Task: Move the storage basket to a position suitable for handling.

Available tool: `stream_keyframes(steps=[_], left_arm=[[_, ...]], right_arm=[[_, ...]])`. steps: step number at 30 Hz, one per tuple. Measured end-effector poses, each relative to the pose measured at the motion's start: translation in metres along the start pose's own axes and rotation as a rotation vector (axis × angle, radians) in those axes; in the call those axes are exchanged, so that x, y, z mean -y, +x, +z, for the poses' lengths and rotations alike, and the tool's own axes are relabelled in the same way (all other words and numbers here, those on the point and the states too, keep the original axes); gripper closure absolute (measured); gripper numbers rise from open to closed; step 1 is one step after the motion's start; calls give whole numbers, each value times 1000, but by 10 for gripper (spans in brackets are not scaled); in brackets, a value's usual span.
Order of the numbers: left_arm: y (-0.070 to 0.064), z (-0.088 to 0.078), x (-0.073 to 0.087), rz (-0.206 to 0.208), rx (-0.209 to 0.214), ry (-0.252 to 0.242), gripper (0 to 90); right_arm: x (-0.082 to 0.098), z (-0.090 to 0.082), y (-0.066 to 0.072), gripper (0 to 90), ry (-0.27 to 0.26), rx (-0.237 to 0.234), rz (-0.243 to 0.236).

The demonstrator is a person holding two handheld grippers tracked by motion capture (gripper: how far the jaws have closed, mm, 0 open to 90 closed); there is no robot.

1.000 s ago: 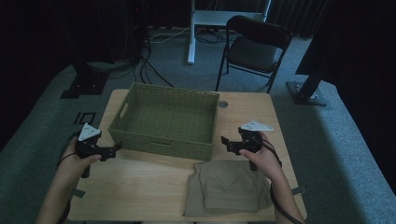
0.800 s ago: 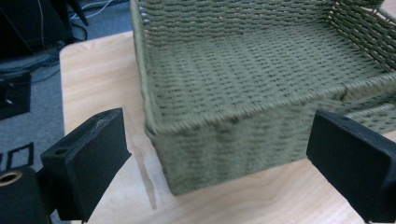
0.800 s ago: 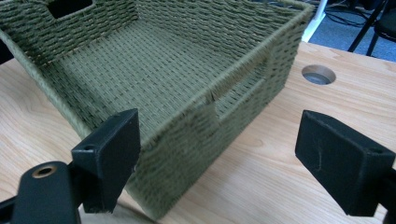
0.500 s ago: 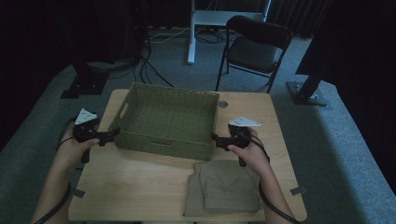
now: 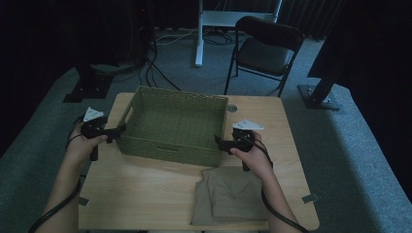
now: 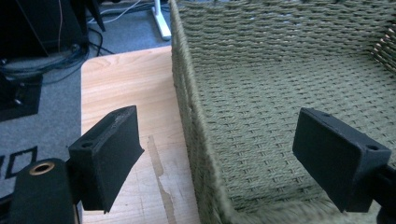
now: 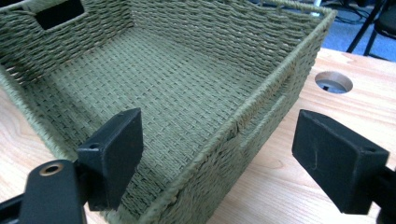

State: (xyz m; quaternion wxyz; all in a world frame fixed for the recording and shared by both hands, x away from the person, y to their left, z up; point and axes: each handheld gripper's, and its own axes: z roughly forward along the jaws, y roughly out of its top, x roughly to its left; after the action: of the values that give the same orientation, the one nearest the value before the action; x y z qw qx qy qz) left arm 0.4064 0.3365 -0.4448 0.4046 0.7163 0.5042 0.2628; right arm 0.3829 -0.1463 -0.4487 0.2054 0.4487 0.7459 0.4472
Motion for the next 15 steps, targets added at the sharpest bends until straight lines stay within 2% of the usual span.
stream_keyframes(steps=[1,2,3,5,7,10,12,15], left_arm=[[1,2,1,-2,0,5,182],[1,7,5,15,-18,26,187],[1,7,5,15,-18,26,225],[2,12,8,16,-16,36,247],[1,16,11,10,-23,44,313],[1,19,13,-1,-7,46,362],[1,23,16,-60,23,47,462],[-2,24,17,-78,23,49,520]], right_arm=[[1,2,0,193,2,13,9],[1,4,0,205,2,20,11],[2,5,0,225,8,22,17],[4,9,1,242,17,28,27],[5,11,2,312,35,34,28],[7,15,4,376,37,35,44],[9,16,5,467,50,35,37],[11,17,6,514,56,24,51]])
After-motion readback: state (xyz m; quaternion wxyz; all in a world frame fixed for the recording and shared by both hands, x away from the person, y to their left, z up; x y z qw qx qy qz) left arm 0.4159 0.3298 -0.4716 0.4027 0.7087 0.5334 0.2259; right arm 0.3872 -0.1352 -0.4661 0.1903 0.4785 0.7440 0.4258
